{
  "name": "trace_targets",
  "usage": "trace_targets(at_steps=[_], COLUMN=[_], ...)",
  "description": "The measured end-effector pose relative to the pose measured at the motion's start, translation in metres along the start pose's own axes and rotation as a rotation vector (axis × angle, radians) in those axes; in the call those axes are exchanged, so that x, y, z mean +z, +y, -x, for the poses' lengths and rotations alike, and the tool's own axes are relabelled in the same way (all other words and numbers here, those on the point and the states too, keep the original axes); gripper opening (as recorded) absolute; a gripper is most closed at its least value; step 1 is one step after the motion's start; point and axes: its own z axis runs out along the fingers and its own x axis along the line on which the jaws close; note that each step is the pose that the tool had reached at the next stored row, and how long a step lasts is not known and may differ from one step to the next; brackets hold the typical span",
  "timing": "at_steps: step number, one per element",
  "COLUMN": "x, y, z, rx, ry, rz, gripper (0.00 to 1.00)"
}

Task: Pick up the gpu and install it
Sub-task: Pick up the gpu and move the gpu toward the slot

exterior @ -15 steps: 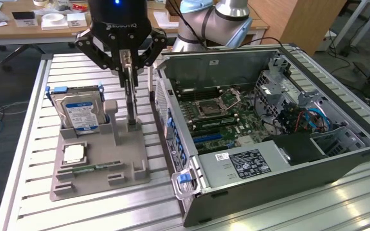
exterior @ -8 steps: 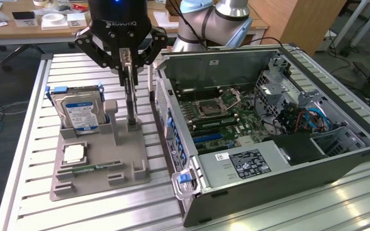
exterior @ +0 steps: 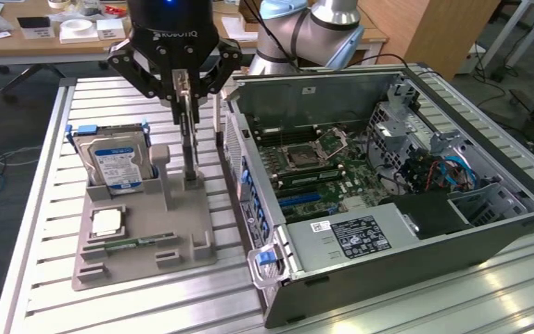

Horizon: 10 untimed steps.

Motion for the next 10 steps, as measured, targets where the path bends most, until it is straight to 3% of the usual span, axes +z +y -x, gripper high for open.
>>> trace_targets(at_steps=[10], x=[0.0005], y=[0.0006], z=[0.0091], rx=[0.0], ry=[-0.0002], rz=[0.0007], gripper=[0.27])
